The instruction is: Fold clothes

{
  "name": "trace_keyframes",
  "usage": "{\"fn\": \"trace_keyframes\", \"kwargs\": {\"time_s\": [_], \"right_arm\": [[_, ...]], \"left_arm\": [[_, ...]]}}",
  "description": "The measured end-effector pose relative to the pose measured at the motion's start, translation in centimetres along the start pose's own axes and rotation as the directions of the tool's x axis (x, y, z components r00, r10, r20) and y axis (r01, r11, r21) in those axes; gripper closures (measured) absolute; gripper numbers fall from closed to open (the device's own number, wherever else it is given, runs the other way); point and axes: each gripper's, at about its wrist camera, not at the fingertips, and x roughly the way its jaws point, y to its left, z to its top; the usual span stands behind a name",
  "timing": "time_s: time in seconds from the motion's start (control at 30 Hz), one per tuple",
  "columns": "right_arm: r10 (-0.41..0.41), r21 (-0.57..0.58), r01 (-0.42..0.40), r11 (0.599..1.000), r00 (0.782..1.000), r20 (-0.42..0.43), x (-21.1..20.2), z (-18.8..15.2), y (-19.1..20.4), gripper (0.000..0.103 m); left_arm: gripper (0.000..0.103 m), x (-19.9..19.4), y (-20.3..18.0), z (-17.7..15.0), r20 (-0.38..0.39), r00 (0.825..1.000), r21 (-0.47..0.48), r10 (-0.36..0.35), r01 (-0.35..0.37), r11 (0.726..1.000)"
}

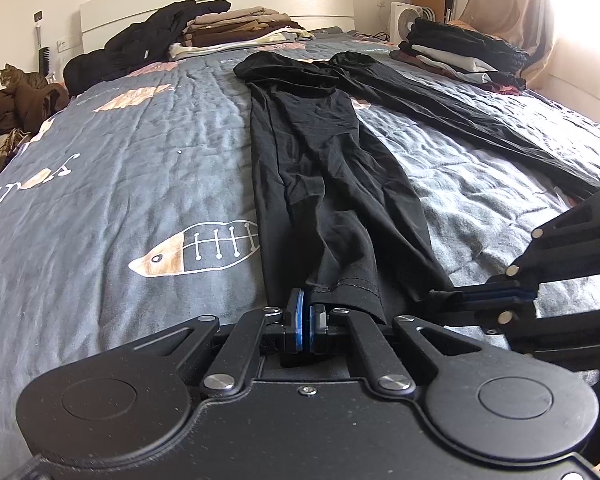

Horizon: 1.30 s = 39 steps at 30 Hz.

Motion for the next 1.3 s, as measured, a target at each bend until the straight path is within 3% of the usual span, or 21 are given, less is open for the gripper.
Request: {"fn": "trace_keyframes", "kwargs": {"time_s": [0.17, 0.4, 0.57, 0.67, 0.7, 0.73, 0.77, 0.8, 0.83, 1.03, 1.17, 1.3], "right_arm": [[0.069, 0.116, -0.069, 0.991, 0.998, 0.002, -2.0, 0.0, -1.8, 0.101], [0.122, 0.169, -0.118, 0.978, 0.993, -0.011, -4.8, -0.2, -3.3, 0.103], [0.076, 0.130, -0.071, 0.989, 0.997, -0.034, -4.9, -0.7, -3.0, 0.102], [0.046, 0.111, -0.042, 0.993, 0.998, -0.036, -4.6, -1.0, -2.6, 0.096], [0.036, 0.104, -0.032, 0.994, 0.999, -0.037, -4.5, -1.1, -2.5, 0.088], [0.026, 0.098, -0.022, 0.995, 0.999, -0.037, -4.4, -1.2, -2.4, 0.080], [0.017, 0.091, -0.014, 0.996, 0.999, -0.032, -4.3, -1.2, -2.2, 0.060], [0.022, 0.093, -0.020, 0.995, 1.000, -0.022, -4.2, -1.3, -2.0, 0.050], [0.028, 0.097, -0.026, 0.995, 1.000, -0.012, -4.1, -1.3, -1.8, 0.047], [0.018, 0.132, -0.019, 0.991, 1.000, 0.013, -3.2, -1.0, -1.5, 0.043], [0.009, 0.122, -0.011, 0.992, 1.000, 0.013, -2.6, -0.9, -1.0, 0.042], [0.009, 0.109, -0.011, 0.994, 1.000, 0.021, -2.4, -1.0, -0.6, 0.041]], "left_arm": [[0.100, -0.9, -0.5, 0.1, 0.002, 1.000, 0.026, -0.017, 0.017, 1.000], [0.100, -2.7, -1.5, -0.1, -0.003, 0.999, 0.077, -0.041, 0.041, 0.996], [0.099, -2.5, -1.8, -0.5, -0.012, 1.000, 0.114, -0.001, 0.002, 0.993], [0.096, -2.3, -1.9, -0.9, -0.028, 1.000, 0.137, -0.008, 0.012, 0.991], [0.092, -2.2, -2.1, -1.0, -0.029, 1.000, 0.153, 0.000, 0.005, 0.988], [0.076, -2.0, -2.3, -1.2, -0.024, 1.000, 0.172, 0.016, -0.011, 0.985], [0.060, -1.9, -2.6, -1.5, -0.010, 0.999, 0.197, 0.037, -0.034, 0.980], [0.056, -1.8, -2.8, -1.7, 0.007, 0.998, 0.223, 0.058, -0.058, 0.973], [0.056, -1.6, -2.8, -1.7, 0.014, 0.998, 0.225, 0.063, -0.064, 0.972], [0.060, -0.2, -2.6, -1.5, 0.025, 0.996, 0.200, 0.082, -0.086, 0.976], [0.084, 1.0, -2.6, -1.5, 0.025, 0.996, 0.192, 0.090, -0.093, 0.977], [0.099, 0.8, -2.3, -1.1, 0.029, 0.996, 0.170, 0.081, -0.084, 0.982]]}}
